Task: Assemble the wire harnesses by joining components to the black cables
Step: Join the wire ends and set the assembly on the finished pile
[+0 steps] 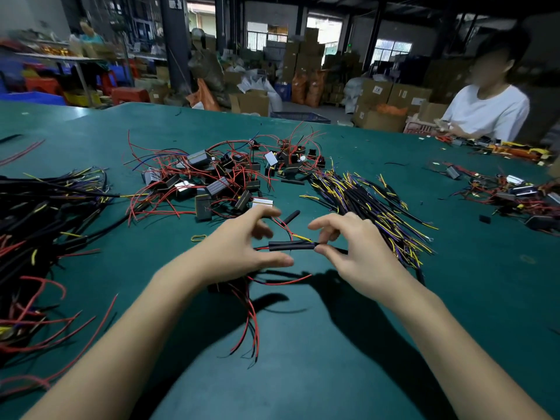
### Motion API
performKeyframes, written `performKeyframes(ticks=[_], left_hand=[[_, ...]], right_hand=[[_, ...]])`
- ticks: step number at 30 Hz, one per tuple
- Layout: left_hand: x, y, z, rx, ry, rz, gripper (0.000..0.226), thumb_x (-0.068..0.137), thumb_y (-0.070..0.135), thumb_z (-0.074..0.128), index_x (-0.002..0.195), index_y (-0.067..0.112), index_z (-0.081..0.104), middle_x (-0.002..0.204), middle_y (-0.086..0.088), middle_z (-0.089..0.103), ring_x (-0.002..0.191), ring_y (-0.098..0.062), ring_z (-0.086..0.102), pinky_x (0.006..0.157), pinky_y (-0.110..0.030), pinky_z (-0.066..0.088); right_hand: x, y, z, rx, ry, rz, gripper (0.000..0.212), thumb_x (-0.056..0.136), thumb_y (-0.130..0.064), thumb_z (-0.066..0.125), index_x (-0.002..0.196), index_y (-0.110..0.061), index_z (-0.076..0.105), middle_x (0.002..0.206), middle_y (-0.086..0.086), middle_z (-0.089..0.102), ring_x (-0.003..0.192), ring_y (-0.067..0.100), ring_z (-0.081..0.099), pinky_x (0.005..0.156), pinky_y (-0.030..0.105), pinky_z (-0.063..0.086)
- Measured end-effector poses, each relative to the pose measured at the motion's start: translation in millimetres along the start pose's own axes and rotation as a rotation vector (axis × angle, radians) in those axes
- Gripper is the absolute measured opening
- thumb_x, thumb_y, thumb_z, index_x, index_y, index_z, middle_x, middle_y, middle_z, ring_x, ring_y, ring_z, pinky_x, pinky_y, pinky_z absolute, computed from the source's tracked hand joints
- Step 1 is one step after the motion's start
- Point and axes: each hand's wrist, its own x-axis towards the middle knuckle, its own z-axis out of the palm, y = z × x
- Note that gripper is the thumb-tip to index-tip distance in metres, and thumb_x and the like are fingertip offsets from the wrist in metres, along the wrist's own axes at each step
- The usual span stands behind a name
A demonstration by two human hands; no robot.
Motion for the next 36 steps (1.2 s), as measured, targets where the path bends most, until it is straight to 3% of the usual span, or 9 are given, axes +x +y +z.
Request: performKeyframes(ticks=[2, 4, 8, 11, 15, 19, 23, 30, 36], left_hand=[[-2.3, -6.3, -9.3, 0.069, -0.140, -0.137, 0.072, 0.068, 0.050, 0.077, 0.130, 0.035, 0.043, 0.104, 0.015, 0.059, 0.104, -0.005, 0.057, 0.084, -0.015, 0.039], [-3.5, -8.2, -9.6, 0.151, -0.191, -0.189, 0.068, 0.071, 0.052, 0.076, 0.129, 0.033, 0.045, 0.112, 0.010, 0.058, 0.106, -0.009, 0.056, 0.087, -0.020, 0.040], [-6.2, -8.7, -8.3, 0.279, -0.124, -0.163, 0.042, 0.081, 0.038, 0.071, 0.117, 0.026, 0.054, 0.105, 0.006, 0.060, 0.102, -0.015, 0.057, 0.093, -0.030, 0.046], [-13.6, -8.9, -22.2, 0.229, -0.065, -0.111, 0.014, 0.084, 0.022, 0.065, 0.096, 0.026, 0.058, 0.098, 0.003, 0.063, 0.091, -0.015, 0.060, 0.080, -0.024, 0.047], [-27.6, 1.6, -56.1, 0.286, 0.003, -0.054, 0.017, 0.080, 0.010, 0.060, 0.089, 0.024, 0.058, 0.095, -0.001, 0.063, 0.083, -0.018, 0.060, 0.076, -0.028, 0.050], [-50.0, 12.2, -94.0, 0.695, 0.140, -0.096, 0.031, 0.083, 0.015, 0.055, 0.110, 0.030, 0.055, 0.107, 0.003, 0.057, 0.102, -0.021, 0.057, 0.083, -0.030, 0.044], [-80.2, 8.0, -112.3, 1.113, 0.209, -0.254, 0.032, 0.086, 0.016, 0.049, 0.115, 0.030, 0.048, 0.104, 0.004, 0.050, 0.112, -0.019, 0.056, 0.082, -0.033, 0.032], [-113.6, -29.3, -98.6, 1.285, 0.043, -0.592, 0.033, 0.095, 0.016, 0.039, 0.126, 0.018, 0.045, 0.129, -0.001, 0.052, 0.122, -0.023, 0.049, 0.098, -0.035, 0.033], [-110.6, -55.6, -84.0, 1.327, 0.002, -0.525, 0.047, 0.101, 0.017, 0.025, 0.145, 0.006, 0.016, 0.140, -0.006, 0.040, 0.129, -0.024, 0.037, 0.104, -0.037, 0.026]], right_hand=[[1.6, -1.3, -0.2, -0.102, 0.002, -0.035, 0.026, 0.087, -0.011, 0.067, 0.111, -0.021, 0.064, 0.086, -0.016, 0.058, 0.095, 0.013, 0.047, 0.082, 0.028, 0.028], [4.7, -5.3, 0.5, -0.164, 0.004, -0.082, 0.023, 0.088, -0.011, 0.065, 0.110, -0.018, 0.066, 0.089, -0.009, 0.061, 0.094, 0.017, 0.045, 0.080, 0.028, 0.027], [12.5, -14.8, -7.1, -0.255, 0.054, -0.163, 0.017, 0.086, -0.003, 0.065, 0.100, -0.012, 0.071, 0.089, 0.003, 0.064, 0.088, 0.028, 0.051, 0.079, 0.035, 0.040], [21.0, -24.8, -13.5, -0.322, 0.080, -0.224, 0.014, 0.087, -0.002, 0.064, 0.096, -0.010, 0.071, 0.090, 0.006, 0.063, 0.088, 0.030, 0.054, 0.080, 0.039, 0.045], [38.1, -41.5, -12.9, -0.325, 0.113, -0.274, 0.015, 0.088, -0.006, 0.062, 0.098, -0.013, 0.070, 0.093, 0.003, 0.063, 0.089, 0.027, 0.059, 0.077, 0.034, 0.045], [66.0, -64.6, 8.0, -0.130, 0.154, -0.296, 0.017, 0.087, -0.003, 0.061, 0.100, -0.011, 0.071, 0.097, 0.005, 0.067, 0.088, 0.028, 0.064, 0.078, 0.037, 0.051], [97.3, -99.8, 51.1, 0.047, 0.180, -0.406, 0.018, 0.081, 0.010, 0.061, 0.095, 0.002, 0.071, 0.093, 0.015, 0.069, 0.089, 0.029, 0.065, 0.087, 0.025, 0.043], [132.1, -146.2, 123.2, -0.076, -0.170, -0.612, 0.019, 0.088, 0.006, 0.052, 0.102, 0.005, 0.066, 0.108, 0.021, 0.060, 0.097, 0.037, 0.061, 0.087, 0.045, 0.045], [137.9, -144.8, 154.9, -0.222, -0.373, -0.539, 0.025, 0.089, 0.001, 0.048, 0.107, -0.002, 0.065, 0.113, 0.016, 0.060, 0.104, 0.035, 0.058, 0.089, 0.043, 0.043]])
